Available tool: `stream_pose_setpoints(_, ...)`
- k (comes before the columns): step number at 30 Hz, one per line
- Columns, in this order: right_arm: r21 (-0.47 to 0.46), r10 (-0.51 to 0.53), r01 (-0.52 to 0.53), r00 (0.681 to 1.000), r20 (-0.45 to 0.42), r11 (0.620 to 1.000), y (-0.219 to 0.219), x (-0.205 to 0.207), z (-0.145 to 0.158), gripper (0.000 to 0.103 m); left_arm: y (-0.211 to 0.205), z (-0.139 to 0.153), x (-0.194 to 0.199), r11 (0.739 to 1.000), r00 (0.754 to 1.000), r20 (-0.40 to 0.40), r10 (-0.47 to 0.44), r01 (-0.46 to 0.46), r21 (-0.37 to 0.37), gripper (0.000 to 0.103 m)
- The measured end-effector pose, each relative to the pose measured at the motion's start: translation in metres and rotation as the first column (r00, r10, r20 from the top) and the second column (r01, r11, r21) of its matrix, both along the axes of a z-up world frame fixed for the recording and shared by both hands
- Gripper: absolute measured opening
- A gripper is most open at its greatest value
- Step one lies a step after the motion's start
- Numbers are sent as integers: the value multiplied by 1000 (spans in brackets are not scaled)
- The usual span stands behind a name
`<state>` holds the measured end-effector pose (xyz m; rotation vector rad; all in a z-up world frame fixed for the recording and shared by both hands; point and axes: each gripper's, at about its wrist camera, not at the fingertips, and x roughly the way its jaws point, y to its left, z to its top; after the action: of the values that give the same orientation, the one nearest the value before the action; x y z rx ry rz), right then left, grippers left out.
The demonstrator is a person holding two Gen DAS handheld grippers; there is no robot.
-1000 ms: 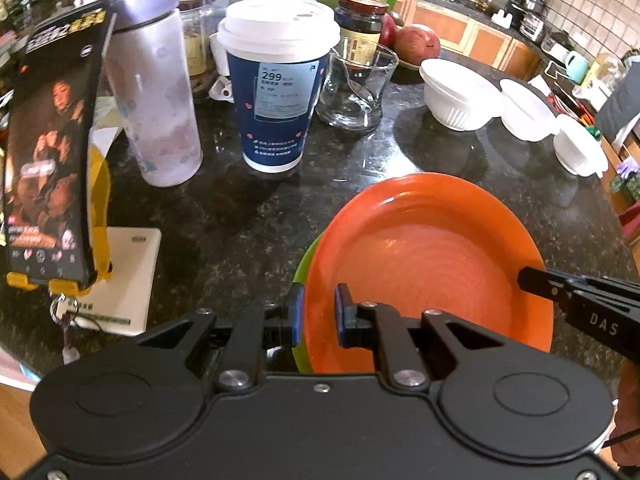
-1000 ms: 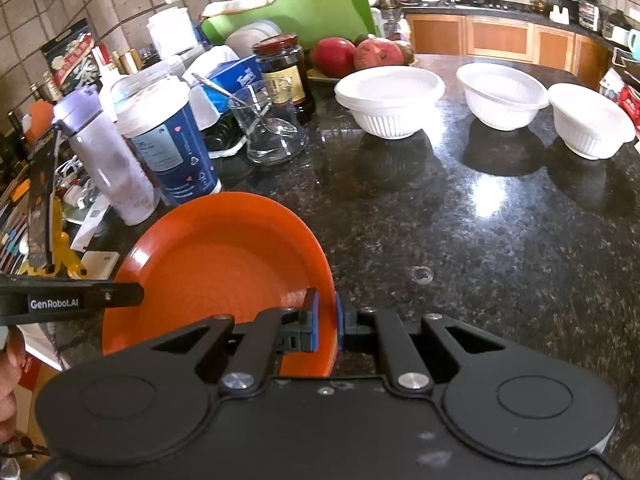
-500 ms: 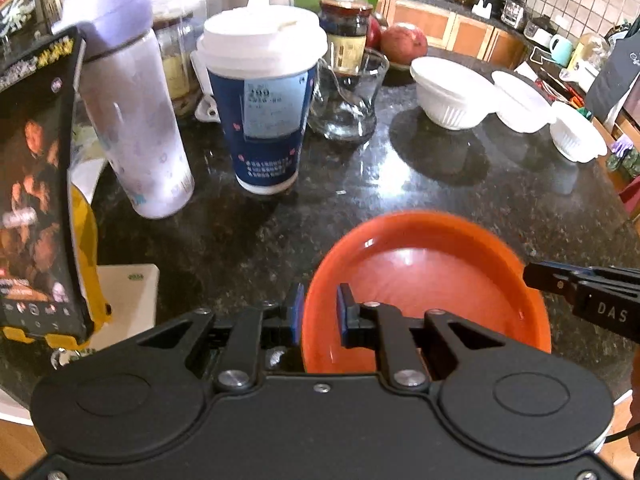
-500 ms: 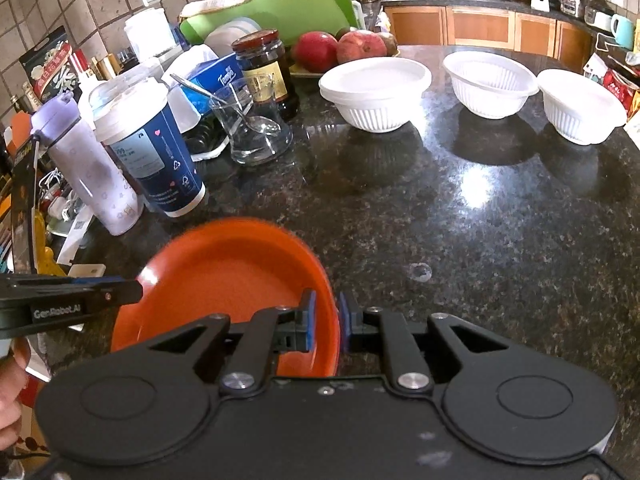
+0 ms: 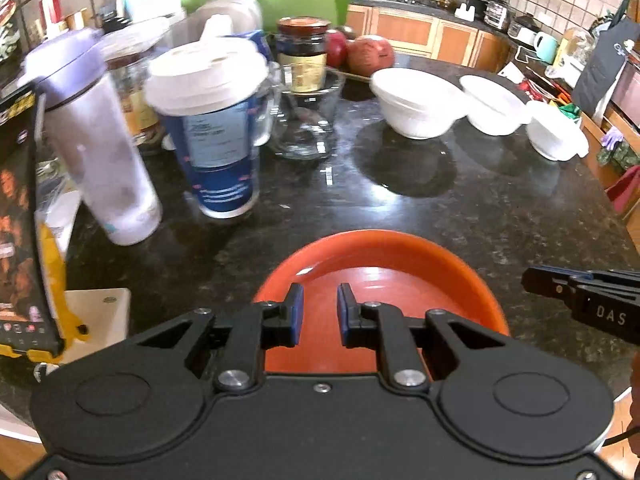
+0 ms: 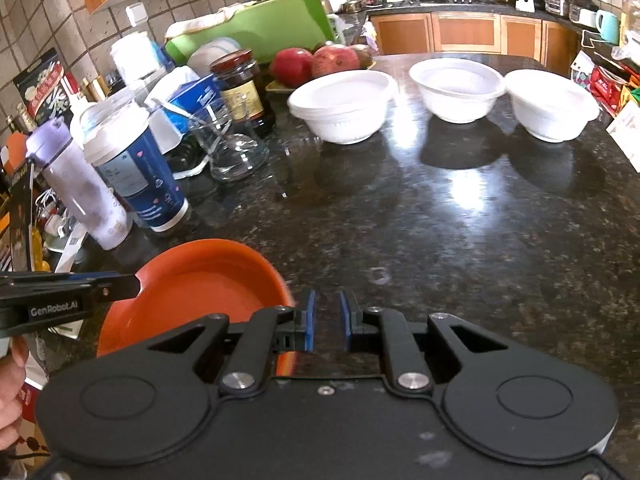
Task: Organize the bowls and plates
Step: 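Lower the orange plate onto the stack and open the left tool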
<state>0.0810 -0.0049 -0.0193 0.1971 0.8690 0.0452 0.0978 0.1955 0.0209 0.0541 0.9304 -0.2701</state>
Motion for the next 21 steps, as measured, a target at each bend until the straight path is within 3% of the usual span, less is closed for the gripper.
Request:
stream_pose_setpoints(11,47,-1,0,1000,11,999,-117,-12,8,17,-111,4,-4,1000,999,-31,-17,17,14,24)
stream_pose_setpoints(21,-1,-21,21,998,52,1000,-245,-1,25,21,-225,4,11,1000,999,-43,-29,29,0,24)
